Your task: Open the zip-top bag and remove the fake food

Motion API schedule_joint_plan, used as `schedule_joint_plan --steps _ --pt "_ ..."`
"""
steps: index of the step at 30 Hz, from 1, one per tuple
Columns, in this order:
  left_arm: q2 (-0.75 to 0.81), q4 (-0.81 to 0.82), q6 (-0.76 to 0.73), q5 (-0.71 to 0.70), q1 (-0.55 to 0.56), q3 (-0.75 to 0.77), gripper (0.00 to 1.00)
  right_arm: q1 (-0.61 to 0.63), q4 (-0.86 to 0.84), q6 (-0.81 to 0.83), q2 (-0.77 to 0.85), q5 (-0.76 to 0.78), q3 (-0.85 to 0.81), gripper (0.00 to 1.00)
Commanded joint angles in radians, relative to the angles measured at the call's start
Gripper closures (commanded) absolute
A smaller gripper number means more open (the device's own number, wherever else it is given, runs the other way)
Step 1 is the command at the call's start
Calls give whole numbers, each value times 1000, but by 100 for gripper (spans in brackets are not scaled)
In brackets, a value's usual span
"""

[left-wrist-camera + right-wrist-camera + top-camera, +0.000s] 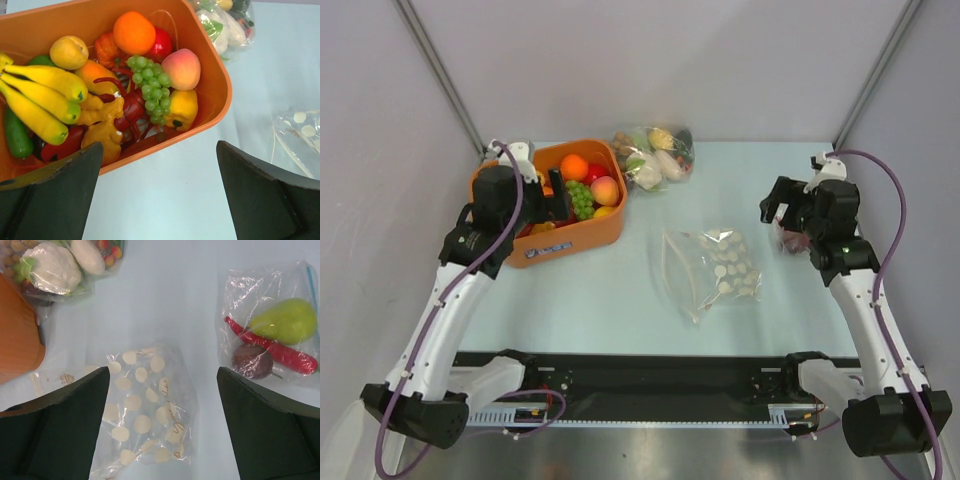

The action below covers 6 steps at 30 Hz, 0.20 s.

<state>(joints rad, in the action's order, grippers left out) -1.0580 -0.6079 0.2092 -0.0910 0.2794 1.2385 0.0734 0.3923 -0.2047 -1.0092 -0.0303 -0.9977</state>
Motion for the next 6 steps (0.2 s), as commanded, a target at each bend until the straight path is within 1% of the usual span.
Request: schedule_joint_plan --steps 1,6 --pt "38 -33 15 -50 6 -10 0 -9 11 11 27 12 -39 6" --pt "49 -52 13 -67 7 6 0 -12 19 17 35 13 -47 6"
